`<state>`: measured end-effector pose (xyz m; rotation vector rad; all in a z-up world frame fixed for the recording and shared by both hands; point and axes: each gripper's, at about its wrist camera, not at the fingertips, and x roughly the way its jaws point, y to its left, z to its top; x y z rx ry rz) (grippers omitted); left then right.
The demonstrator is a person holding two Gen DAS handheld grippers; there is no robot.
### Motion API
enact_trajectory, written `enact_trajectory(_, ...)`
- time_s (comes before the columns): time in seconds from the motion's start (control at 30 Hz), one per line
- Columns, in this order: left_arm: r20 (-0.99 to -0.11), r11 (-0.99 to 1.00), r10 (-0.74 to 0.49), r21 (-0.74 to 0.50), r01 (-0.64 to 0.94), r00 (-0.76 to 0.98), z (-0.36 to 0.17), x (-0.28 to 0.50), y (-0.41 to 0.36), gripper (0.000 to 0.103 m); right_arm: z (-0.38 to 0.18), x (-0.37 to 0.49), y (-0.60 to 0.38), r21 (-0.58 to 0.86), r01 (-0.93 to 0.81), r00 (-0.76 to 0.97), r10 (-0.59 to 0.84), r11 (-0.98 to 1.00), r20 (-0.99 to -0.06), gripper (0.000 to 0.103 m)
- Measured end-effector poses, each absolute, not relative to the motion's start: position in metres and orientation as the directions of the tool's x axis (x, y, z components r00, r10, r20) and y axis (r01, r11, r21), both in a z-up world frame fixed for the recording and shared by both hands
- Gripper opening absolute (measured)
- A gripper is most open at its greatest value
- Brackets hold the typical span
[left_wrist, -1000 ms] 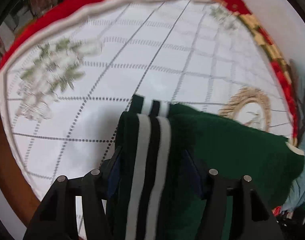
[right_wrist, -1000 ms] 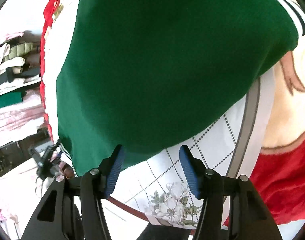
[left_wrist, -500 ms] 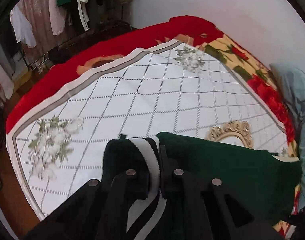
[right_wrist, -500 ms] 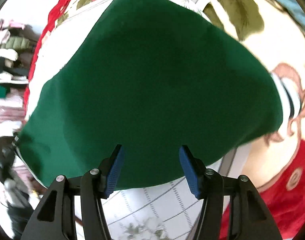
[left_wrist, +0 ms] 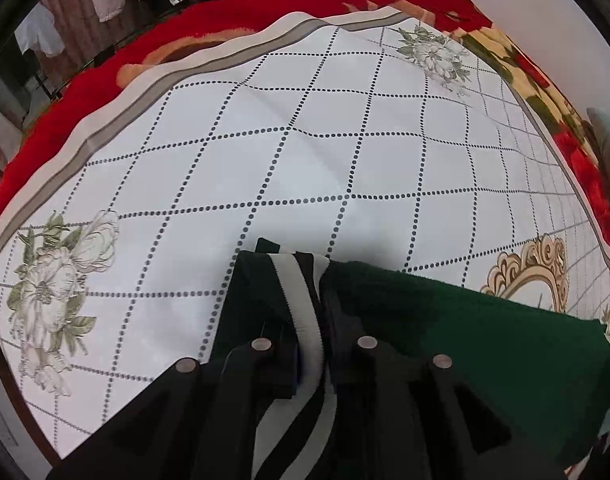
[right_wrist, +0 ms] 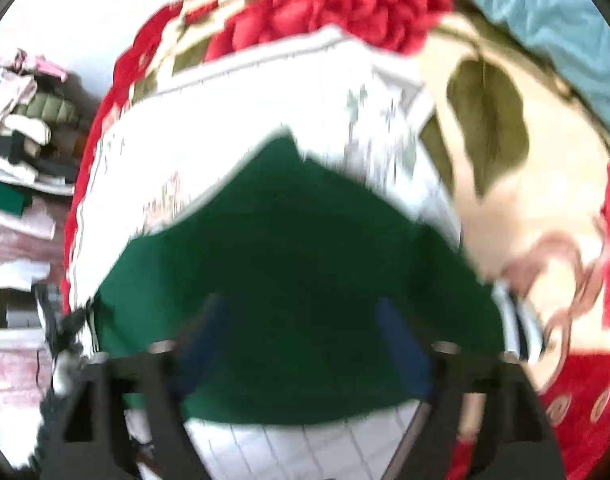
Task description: Fold large clothes
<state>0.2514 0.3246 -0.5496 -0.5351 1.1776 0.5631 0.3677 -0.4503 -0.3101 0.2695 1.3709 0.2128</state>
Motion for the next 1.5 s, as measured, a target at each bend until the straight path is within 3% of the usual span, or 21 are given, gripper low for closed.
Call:
enact_trajectory(0.07,-0.948,0.741,0.129,-0.102,-0.664,0.289,-0.538,0.246,0.324,0.014,-0.310,0.391,-0.445,0.296,-0.012,0.210,0.292,0.955,-0.933,0.090)
enact_trajectory(0.17,-0.944,0.722,0.155,-0.093,-0.685,0.292,-0.528,0.239,0.322,0.031,-0.325,0.428,-0.428,0.235,-0.066,0.200,0.244,0.970,-0.949,0.090)
enact_trajectory(0.2,-0.940,0.717,0.161,-0.099,-0.690,0.301,-0.523,0.236,0.322,0.055,-0.331,0.436,-0.419,0.218,-0.073,0.187,0.228,0.973,-0.956,0.090)
enact_trajectory(0.23,-0.937,0.711,0.173,-0.094,-0.697,0.303,-0.519,0.235,0.322,0.085,-0.344,0.446,-0.412,0.202,-0.090,0.151,0.214,0.975,-0.965,0.089)
enact_trajectory(0.27,-0.934,0.704,0.191,-0.084,-0.705,0.302,-0.516,0.233,0.321,0.092,-0.355,0.450,-0.407,0.206,-0.099,0.120,0.217,0.974,-0.969,0.082)
enact_trajectory(0.3,-0.926,0.700,0.211,-0.079,-0.710,0.311,-0.510,0.231,0.320,0.092,-0.366,0.452,-0.402,0.223,-0.102,0.095,0.232,0.970,-0.968,0.064)
enact_trajectory(0.33,-0.922,0.698,0.227,-0.070,-0.713,0.313,-0.507,0.230,0.318,0.092,-0.377,0.454,-0.399,0.258,-0.091,0.063,0.264,0.962,-0.962,0.011)
enact_trajectory(0.37,-0.919,0.697,0.241,-0.061,-0.714,0.314,-0.504,0.230,0.316,0.092,-0.383,0.455,-0.397,0.260,-0.072,0.044,0.263,0.963,-0.964,0.007)
enact_trajectory(0.53,-0.882,0.723,0.317,-0.014,-0.690,0.349,-0.483,0.229,0.298,0.094,-0.380,0.463,-0.427,0.348,0.175,0.185,0.316,0.921,-0.930,0.007)
enact_trajectory(0.67,-0.889,0.751,0.316,0.020,-0.661,0.332,-0.488,0.237,0.281,0.094,-0.435,0.473,-0.428,0.218,0.249,0.065,0.209,0.944,-0.976,0.007)
enact_trajectory(0.73,-0.894,0.762,0.319,0.044,-0.647,0.316,-0.490,0.240,0.272,0.094,-0.436,0.479,-0.423,0.184,0.242,0.038,0.180,0.953,-0.983,0.007)
enact_trajectory(0.87,-0.901,0.777,0.304,0.046,-0.627,0.310,-0.493,0.242,0.258,0.094,-0.409,0.478,-0.427,0.181,0.216,0.031,0.178,0.960,-0.983,0.022)
enact_trajectory(0.93,-0.905,0.785,0.299,0.053,-0.617,0.303,-0.495,0.244,0.250,0.094,-0.381,0.468,-0.435,0.175,0.195,0.087,0.161,0.965,-0.983,0.042)
enact_trajectory(1.0,-0.913,0.796,0.279,0.047,-0.604,0.296,-0.500,0.247,0.241,0.094,-0.348,0.456,-0.440,0.178,0.175,0.156,0.151,0.968,-0.976,0.049)
enact_trajectory(1.1,-0.924,0.811,0.248,0.035,-0.585,0.289,-0.508,0.254,0.227,0.094,-0.308,0.428,-0.437,0.197,0.147,0.220,0.162,0.969,-0.962,0.049)
enact_trajectory(1.2,-0.931,0.829,0.220,0.021,-0.558,0.291,-0.515,0.265,0.209,0.094,-0.301,0.408,-0.412,0.301,0.073,0.164,0.286,0.951,-0.944,0.049)
enact_trajectory(1.3,-0.933,0.850,0.225,0.046,-0.525,0.282,-0.525,0.279,0.187,0.094,-0.339,0.400,-0.360,0.374,-0.005,0.004,0.374,0.927,-0.927,0.048)
enact_trajectory(1.37,-0.942,0.863,0.210,0.053,-0.502,0.260,-0.536,0.287,0.176,0.094,-0.378,0.397,-0.324,0.380,-0.034,-0.117,0.374,0.924,-0.920,0.035)
enact_trajectory(1.4,-0.945,0.869,0.203,0.054,-0.493,0.255,-0.540,0.289,0.173,0.094,-0.392,0.397,-0.314,0.361,-0.042,-0.155,0.351,0.931,-0.923,0.025)
enact_trajectory(1.5,-0.952,0.877,0.200,0.068,-0.475,0.233,-0.554,0.293,0.165,0.094,-0.427,0.400,-0.286,0.245,-0.104,-0.188,0.223,0.964,-0.957,0.024)
